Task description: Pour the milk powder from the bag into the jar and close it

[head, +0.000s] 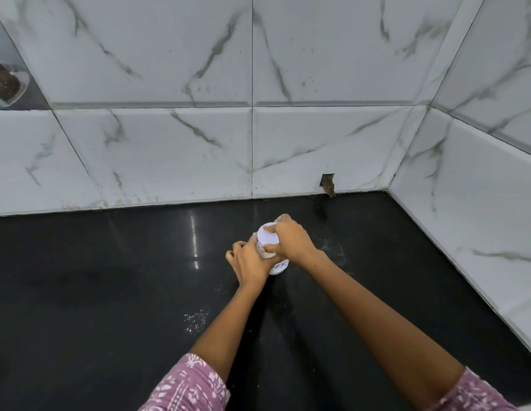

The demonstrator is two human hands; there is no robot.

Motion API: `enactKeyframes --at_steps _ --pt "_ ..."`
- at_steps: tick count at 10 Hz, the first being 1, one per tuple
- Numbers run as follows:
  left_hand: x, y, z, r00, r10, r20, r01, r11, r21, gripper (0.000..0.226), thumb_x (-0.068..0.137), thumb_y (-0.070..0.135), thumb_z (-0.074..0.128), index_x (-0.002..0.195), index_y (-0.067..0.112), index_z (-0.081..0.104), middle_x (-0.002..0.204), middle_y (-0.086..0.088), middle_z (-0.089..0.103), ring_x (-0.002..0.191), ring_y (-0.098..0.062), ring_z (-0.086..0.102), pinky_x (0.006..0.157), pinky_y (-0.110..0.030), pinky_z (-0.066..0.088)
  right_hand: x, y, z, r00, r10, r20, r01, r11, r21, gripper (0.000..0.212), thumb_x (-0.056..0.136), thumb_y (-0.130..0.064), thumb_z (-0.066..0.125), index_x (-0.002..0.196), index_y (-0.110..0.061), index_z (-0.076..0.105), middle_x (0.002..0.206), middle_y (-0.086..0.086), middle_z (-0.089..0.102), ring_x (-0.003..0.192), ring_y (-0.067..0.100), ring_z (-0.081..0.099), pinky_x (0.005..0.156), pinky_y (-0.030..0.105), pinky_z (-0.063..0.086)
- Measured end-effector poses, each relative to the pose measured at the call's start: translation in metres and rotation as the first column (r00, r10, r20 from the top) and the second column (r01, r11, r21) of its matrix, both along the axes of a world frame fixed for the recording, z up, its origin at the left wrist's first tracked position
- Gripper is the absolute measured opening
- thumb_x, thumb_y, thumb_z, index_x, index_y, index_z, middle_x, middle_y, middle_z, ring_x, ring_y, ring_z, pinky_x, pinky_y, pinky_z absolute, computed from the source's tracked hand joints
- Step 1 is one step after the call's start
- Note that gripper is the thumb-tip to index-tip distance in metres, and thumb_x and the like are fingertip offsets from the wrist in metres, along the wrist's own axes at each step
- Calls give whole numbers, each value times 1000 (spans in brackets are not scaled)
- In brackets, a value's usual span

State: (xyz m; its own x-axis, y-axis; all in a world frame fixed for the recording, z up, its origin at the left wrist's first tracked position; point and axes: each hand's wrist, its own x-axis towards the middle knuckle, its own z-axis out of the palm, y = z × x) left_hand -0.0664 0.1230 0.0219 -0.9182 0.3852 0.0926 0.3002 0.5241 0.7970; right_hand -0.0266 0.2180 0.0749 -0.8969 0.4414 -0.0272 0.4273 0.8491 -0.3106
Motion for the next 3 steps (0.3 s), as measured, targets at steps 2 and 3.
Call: enactKeyframes --at_steps 2,3 --pt "-7 0 -6 983 -86 -162 54 980 -192 73 70 58 69 129 19 49 143 1 47 125 -19 38 99 -35 24 -2 4 -5 999 -18 -36 15 997 -71 55 84 -35 66 133 -15 52 137 12 42 119 28 49 95 39 45" --pt "-5 -14 -7 942 -162 -295 63 946 -319 87 80 60 57 147 15 23 157 -2 23 140 -20 24 107 -37 19 10 -1 -11 997 -24 -74 21 999 -35 55 90 -37 57 139 -15 44 148 13 34 133 28 36 107 39 36"
